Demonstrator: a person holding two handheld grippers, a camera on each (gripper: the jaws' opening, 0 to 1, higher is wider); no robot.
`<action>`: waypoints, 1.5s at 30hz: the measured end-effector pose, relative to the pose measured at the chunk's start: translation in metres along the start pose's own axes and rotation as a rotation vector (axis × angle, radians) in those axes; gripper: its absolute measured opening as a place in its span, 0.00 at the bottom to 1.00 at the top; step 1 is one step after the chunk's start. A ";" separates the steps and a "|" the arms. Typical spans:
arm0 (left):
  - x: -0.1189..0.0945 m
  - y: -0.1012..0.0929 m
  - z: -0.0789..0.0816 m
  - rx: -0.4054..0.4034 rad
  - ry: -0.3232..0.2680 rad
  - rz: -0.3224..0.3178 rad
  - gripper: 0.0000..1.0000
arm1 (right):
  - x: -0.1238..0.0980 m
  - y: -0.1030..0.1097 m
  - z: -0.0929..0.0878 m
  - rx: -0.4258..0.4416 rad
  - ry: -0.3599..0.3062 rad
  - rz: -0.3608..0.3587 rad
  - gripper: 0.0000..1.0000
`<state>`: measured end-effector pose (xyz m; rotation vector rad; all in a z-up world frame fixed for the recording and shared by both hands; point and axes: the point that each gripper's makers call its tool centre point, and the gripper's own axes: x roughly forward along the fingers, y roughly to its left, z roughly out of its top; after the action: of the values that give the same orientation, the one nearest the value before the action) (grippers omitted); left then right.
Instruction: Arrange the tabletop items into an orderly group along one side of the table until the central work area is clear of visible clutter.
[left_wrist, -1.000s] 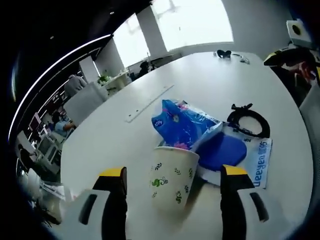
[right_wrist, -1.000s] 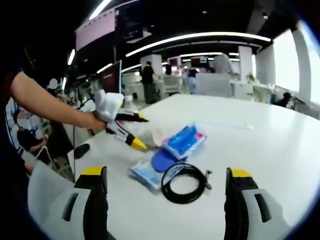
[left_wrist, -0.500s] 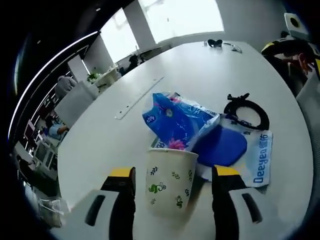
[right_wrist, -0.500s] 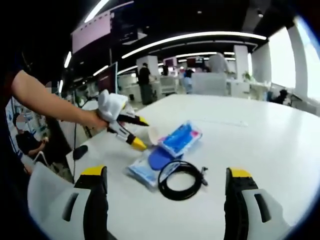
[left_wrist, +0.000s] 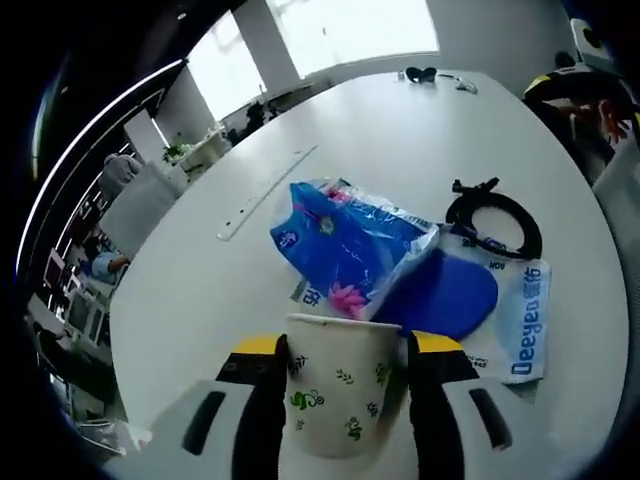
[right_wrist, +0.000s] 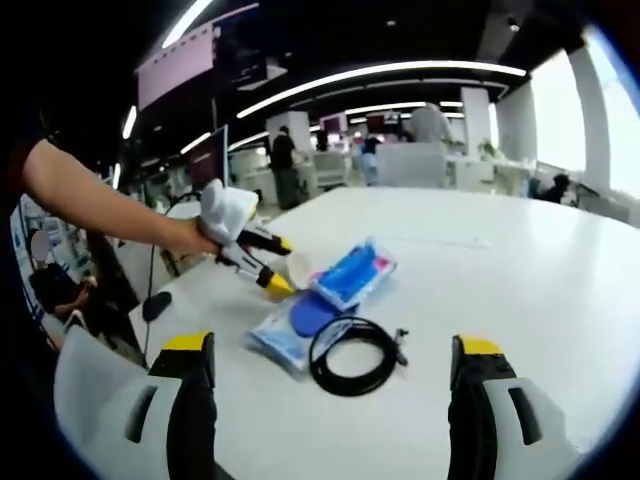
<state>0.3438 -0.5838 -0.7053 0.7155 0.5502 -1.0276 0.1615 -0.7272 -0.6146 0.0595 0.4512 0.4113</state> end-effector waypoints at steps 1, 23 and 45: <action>0.000 0.000 0.000 0.002 -0.001 0.000 0.43 | 0.000 0.000 0.000 0.001 0.000 0.000 0.96; -0.021 0.029 0.005 -0.150 -0.110 0.105 0.41 | 0.006 0.005 -0.003 -0.003 0.015 0.018 0.95; -0.035 0.039 -0.027 -0.273 -0.088 0.166 0.41 | 0.011 0.013 -0.005 -0.013 0.026 0.039 0.95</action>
<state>0.3622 -0.5304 -0.6879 0.4639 0.5333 -0.8058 0.1634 -0.7112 -0.6219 0.0501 0.4739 0.4539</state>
